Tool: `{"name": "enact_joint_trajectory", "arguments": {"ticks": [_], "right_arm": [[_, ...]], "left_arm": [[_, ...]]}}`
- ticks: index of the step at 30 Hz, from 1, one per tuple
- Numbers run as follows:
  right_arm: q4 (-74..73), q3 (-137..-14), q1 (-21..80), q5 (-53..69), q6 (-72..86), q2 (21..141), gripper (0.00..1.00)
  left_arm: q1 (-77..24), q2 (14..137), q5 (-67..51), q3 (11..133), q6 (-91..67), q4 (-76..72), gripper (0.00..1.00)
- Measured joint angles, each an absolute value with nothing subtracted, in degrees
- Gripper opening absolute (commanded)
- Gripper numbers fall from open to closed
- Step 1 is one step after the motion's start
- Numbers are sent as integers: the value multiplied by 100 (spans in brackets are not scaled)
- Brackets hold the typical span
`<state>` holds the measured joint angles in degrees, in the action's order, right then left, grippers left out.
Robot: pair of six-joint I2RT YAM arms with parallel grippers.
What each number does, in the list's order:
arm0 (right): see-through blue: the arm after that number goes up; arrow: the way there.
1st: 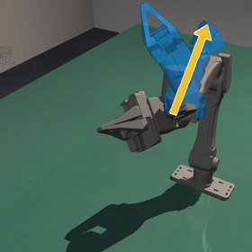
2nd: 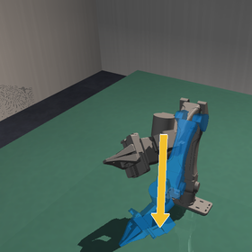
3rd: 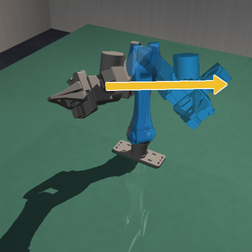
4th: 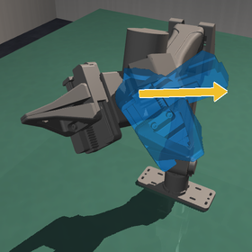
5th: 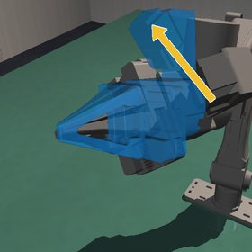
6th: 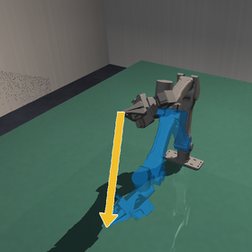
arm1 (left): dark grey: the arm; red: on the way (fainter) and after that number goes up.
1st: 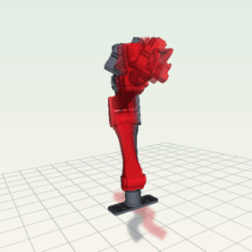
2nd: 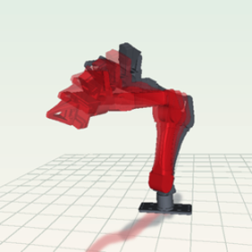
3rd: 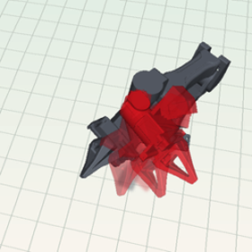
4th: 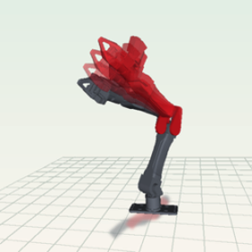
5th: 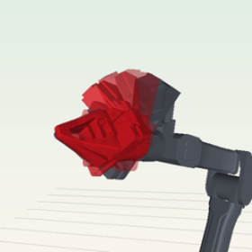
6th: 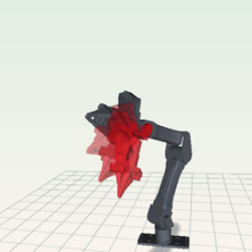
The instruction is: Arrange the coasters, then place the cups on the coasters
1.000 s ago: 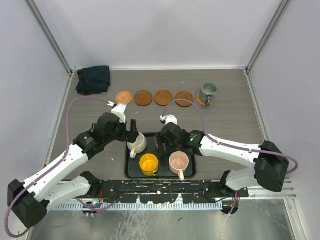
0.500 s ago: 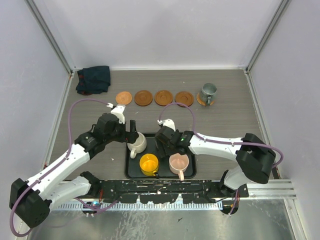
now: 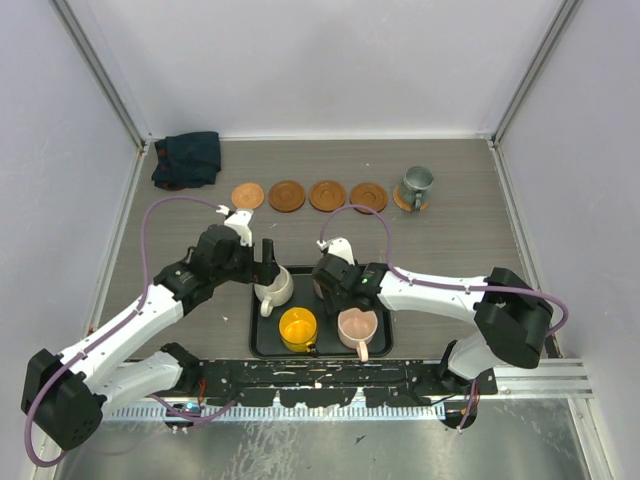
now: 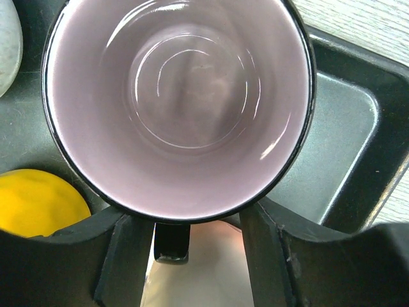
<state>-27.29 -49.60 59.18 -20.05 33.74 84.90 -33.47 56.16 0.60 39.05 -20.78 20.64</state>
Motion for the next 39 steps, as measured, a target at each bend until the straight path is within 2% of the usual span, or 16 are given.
{"name": "enact_joint_trajectory", "arguments": {"ticks": [5, 10, 20, 23, 26, 27, 39], "right_arm": [[-2770, -5037, 5918, -1979, 3352, 8519, 61], [-2753, -5135, 5918, -1909, 3345, 8611, 56], [-2825, -5157, 5927, -1879, 3358, 8626, 40], [-2838, -5164, 5929, -1898, 3361, 8628, 30], [-2834, -5164, 5929, -1942, 3374, 8648, 6], [-2836, -5166, 5929, -1959, 3382, 8652, 2], [-2786, -5142, 5942, -1988, 3352, 8648, 1]], "left_arm": [[-3312, 5614, 62, 3903, -2078, 2038, 95], [-3286, 5614, 62, 3870, -2078, 2038, 95], [-3258, 5614, 62, 3839, -2082, 2038, 95], [-3253, 5614, 62, 3839, -2121, 2038, 95], [-3249, 5614, 62, 3839, -2161, 2038, 95], [-3249, 5614, 60, 3839, -2165, 2038, 95], [-3249, 5605, 62, 3809, -2189, 2043, 95]]}}
